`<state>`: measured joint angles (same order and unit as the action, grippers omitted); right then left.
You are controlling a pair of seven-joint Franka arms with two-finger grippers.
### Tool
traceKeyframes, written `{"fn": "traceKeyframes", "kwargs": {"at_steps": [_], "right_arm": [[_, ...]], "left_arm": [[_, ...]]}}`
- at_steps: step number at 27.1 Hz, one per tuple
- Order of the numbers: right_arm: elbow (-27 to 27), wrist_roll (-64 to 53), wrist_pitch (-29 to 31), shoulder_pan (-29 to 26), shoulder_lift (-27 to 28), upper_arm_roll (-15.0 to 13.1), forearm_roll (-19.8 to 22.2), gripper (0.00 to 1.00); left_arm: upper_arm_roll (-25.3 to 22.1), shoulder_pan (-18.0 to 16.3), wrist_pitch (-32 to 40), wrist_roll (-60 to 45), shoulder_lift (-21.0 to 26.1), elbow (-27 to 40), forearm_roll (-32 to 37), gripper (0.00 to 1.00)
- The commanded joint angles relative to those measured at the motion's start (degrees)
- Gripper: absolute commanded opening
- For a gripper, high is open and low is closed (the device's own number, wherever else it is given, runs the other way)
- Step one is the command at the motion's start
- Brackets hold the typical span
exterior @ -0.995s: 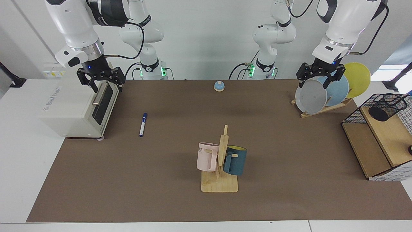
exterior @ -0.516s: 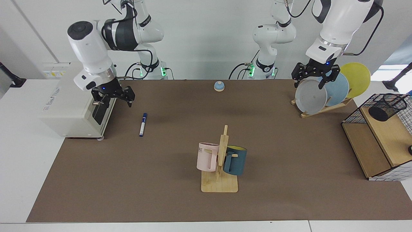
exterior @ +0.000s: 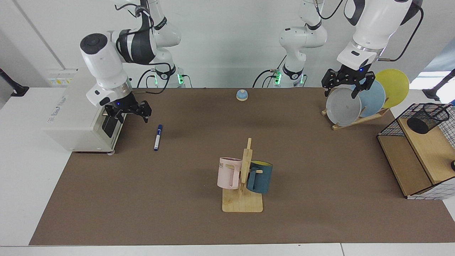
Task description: Put markers into pen holder
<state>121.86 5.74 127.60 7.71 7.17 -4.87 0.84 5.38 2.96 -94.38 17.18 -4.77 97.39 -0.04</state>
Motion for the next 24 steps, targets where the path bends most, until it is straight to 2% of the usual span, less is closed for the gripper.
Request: {"fn": "traceKeyframes", "kwargs": {"at_steps": [1,5,13,18,24], "right_arm": [[1.6,2.9,2.1,0.6,1.4,0.0,-1.4,1.00],[1.9,2.1,4.0,0.3,3.9,0.0,-2.6,1.00],[2.0,2.8,4.5,0.5,4.2,0.0,-2.6,0.99],[2.4,2.3,4.6,0.5,4.8,0.0,-2.6,0.99],[2.9,1.9,4.6,0.4,4.7,0.0,-2.7,0.71]], "left_arm": [[-0.5,1.4,0.4,6.4,-1.1,0.9,-1.6,1.00],[-0.5,2.4,0.8,11.2,-1.4,1.3,-2.2,1.00],[-0.6,7.4,0.9,15.9,-2.5,2.4,-2.2,1.00],[-0.4,9.1,-0.1,16.6,-3.4,4.0,-2.2,1.00],[-0.4,11.8,-1.5,21.1,-4.3,6.2,-2.2,1.00]]}}
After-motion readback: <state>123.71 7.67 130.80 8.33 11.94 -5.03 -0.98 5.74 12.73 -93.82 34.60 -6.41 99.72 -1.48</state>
